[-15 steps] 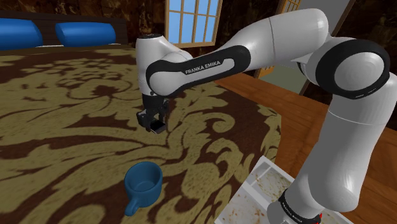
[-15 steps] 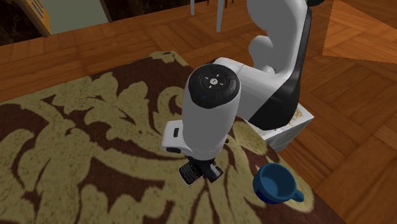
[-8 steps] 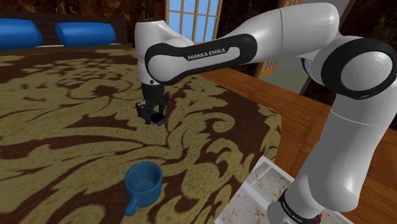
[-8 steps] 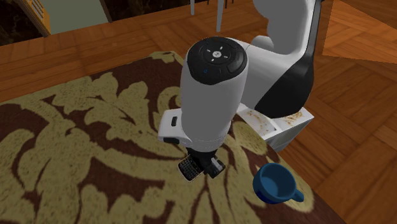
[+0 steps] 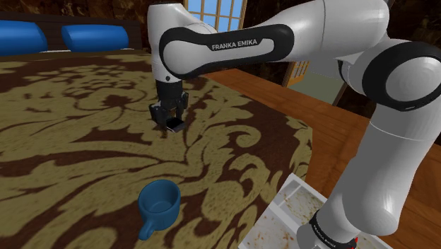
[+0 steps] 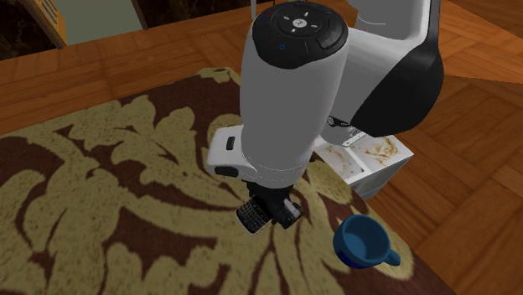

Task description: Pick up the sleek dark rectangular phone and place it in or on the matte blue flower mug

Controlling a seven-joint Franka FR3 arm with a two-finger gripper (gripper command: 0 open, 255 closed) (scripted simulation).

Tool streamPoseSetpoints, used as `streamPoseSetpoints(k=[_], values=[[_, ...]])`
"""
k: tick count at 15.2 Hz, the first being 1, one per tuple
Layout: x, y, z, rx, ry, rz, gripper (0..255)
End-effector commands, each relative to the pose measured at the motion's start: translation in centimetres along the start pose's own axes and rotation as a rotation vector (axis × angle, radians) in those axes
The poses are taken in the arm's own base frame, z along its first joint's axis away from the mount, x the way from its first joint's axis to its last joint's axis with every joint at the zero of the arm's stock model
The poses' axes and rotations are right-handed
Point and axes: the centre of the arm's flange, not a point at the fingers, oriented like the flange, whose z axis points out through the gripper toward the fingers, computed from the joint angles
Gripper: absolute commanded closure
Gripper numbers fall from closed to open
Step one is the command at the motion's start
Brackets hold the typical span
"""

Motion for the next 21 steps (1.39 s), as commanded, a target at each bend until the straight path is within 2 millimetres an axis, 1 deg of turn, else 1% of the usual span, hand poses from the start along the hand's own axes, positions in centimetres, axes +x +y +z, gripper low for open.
streamPoseSetpoints(k=[1, 18, 19, 21], values=[[-1.2, -1.6, -0.4, 0.000, 0.000, 0.000, 255], [-15.3, -19.0, -2.3, 0.000, 0.000, 0.000, 255], [-15.5, -19.3, -2.3, 0.000, 0.000, 0.000, 255], [-15.6, -19.4, -1.3, 0.000, 0.000, 0.000, 255]])
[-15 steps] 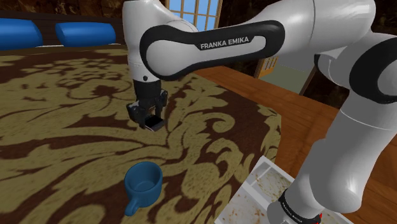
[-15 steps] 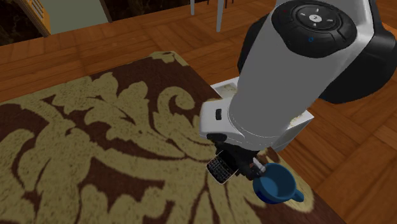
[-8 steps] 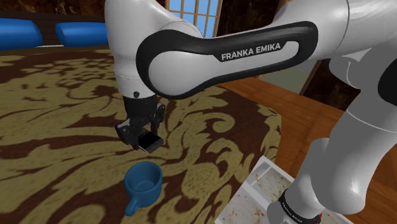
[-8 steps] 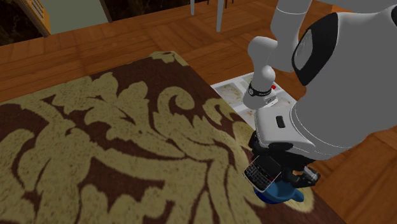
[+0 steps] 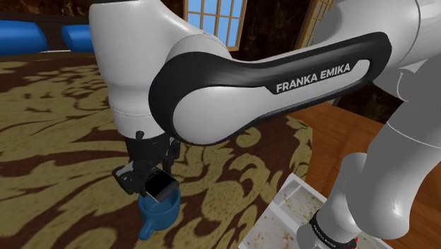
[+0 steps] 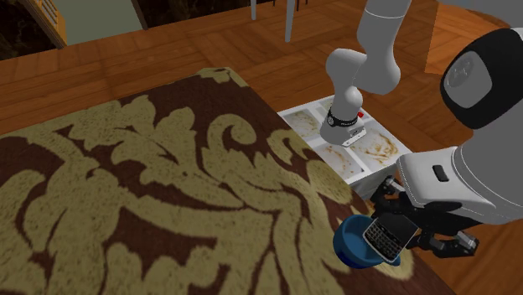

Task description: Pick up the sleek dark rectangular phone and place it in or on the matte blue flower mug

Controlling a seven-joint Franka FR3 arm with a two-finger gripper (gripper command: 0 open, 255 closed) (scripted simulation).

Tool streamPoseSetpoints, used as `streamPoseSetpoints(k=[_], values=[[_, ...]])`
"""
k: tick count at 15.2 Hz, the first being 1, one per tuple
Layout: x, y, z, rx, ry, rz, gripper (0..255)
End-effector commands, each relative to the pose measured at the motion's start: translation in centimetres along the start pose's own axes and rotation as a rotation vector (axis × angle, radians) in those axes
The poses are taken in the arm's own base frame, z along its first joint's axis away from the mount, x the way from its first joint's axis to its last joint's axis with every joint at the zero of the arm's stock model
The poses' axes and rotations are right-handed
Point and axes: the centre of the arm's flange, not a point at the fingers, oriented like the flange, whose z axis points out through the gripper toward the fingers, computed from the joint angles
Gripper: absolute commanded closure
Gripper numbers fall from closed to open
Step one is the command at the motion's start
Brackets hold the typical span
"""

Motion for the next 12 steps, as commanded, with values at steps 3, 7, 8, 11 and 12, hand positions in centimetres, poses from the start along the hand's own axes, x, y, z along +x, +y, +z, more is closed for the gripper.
streamPoseSetpoints(k=[3, 7, 8, 11, 12], values=[[-0.2, -0.4, 1.9, 0.000, 0.000, 0.001, 255], [-0.3, -0.5, 4.1, 0.000, 0.000, 0.001, 255], [-0.3, -0.5, 4.6, 0.000, 0.000, 0.001, 255], [-0.3, -0.6, 6.2, 0.000, 0.000, 0.001, 255], [-0.4, -0.7, 6.9, 0.000, 0.000, 0.001, 255]])
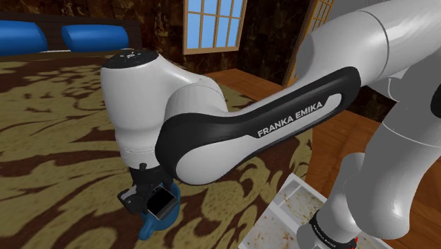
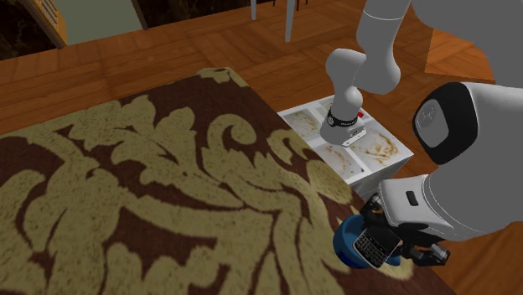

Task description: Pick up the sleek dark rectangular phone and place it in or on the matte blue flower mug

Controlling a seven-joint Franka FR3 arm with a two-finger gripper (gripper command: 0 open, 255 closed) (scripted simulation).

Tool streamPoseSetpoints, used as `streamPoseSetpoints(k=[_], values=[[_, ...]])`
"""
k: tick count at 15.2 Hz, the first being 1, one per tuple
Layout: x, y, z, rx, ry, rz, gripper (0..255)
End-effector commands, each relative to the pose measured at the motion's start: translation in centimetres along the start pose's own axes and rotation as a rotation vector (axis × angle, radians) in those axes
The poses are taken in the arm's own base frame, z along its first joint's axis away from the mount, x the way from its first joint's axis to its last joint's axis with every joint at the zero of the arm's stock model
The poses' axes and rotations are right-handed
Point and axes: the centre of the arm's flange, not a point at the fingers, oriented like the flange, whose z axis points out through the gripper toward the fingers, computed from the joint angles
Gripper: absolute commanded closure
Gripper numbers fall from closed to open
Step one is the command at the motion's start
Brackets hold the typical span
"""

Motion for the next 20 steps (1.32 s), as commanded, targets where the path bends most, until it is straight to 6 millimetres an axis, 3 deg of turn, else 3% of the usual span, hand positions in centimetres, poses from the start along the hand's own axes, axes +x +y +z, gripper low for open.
streamPoseSetpoints(k=[1, 8, 9, 14, 18, 20], values=[[-0.1, 0.0, 0.6, 0.000, 0.000, 0.000, 255], [-0.1, 0.0, 0.7, 0.000, 0.000, 0.000, 255], [-0.1, 0.0, 0.6, 0.000, 0.000, 0.000, 0], [-0.1, 0.0, 0.7, 0.000, 0.000, 0.000, 0], [-0.1, 0.0, -4.3, 0.000, 0.000, 0.000, 0], [-0.1, 0.0, -4.4, 0.000, 0.000, 0.000, 0]])
